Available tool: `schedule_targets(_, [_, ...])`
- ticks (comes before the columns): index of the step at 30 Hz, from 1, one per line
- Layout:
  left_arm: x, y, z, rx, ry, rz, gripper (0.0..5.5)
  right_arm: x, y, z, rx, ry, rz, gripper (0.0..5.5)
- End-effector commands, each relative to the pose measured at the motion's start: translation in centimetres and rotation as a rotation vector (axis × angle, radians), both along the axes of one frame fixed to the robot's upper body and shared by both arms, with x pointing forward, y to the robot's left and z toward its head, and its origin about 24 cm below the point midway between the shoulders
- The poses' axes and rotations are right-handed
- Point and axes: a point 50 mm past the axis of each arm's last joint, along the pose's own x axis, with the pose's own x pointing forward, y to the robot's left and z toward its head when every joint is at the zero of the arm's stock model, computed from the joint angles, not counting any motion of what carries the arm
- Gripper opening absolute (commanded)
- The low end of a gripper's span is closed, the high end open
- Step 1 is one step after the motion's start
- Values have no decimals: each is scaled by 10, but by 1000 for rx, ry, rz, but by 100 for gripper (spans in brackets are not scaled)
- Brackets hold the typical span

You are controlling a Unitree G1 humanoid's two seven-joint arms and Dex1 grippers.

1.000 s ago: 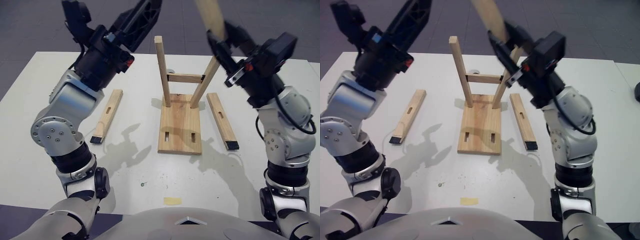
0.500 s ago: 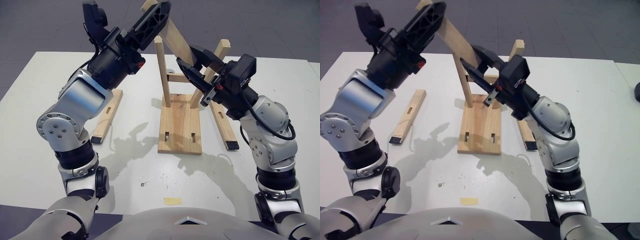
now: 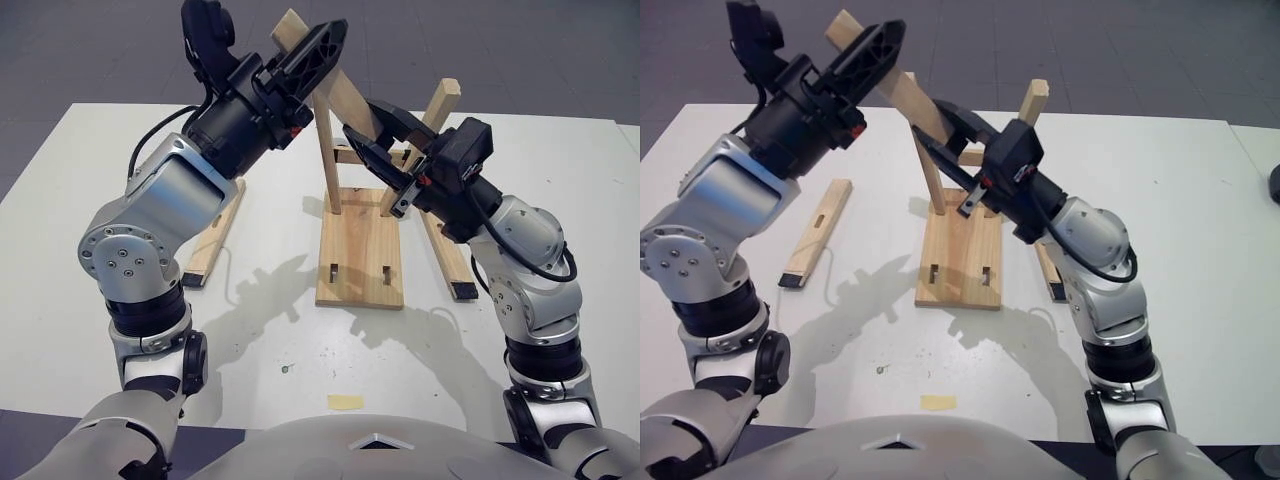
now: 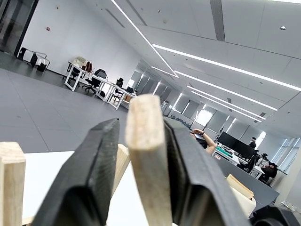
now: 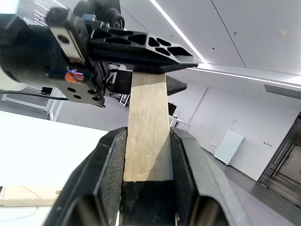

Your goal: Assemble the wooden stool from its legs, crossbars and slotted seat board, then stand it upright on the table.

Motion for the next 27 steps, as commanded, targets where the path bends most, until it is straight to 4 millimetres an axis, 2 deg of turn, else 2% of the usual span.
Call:
schedule_targets(1, [1, 0, 3, -8, -23, 13, 84, 0, -1, -1, 12, -1, -12, 130])
schedule_targets(4, [0, 0, 6, -37, -41, 0, 43, 1, -1, -3, 17, 7, -20, 130])
schedule_targets(8, [-1, 3, 14, -67, -85, -6, 42, 3, -2, -6, 19, 18, -34, 130])
schedule_targets(9, [-1, 5, 17, -71, -98, 9, 42, 4, -3, -7, 20, 23, -42, 166])
schedule_targets(13, [4, 30, 30, -71, -147, 150, 42, 8, -7, -10, 21, 35, -81, 223])
schedule_targets(16, [0, 58, 34, -17, -168, 296, 42, 11, -18, -13, 15, 38, -141, 274])
schedule_targets(19, [-3, 88, 8, 137, -64, 471, 42, 12, -31, -15, 19, 47, -222, 328])
schedule_targets(20, [-3, 100, -12, 237, 4, 559, 42, 12, -37, -16, 27, 57, -250, 345])
schedule_targets(22, [-7, 121, -46, 326, 138, 682, 42, 11, -46, -18, 30, 69, -298, 375])
schedule_targets(25, [-14, 140, -90, 326, 265, 784, 42, 10, -54, -21, 35, 84, -342, 420])
schedule_targets(27, [-16, 145, -110, 302, 307, 803, 42, 10, -56, -21, 37, 91, -347, 453])
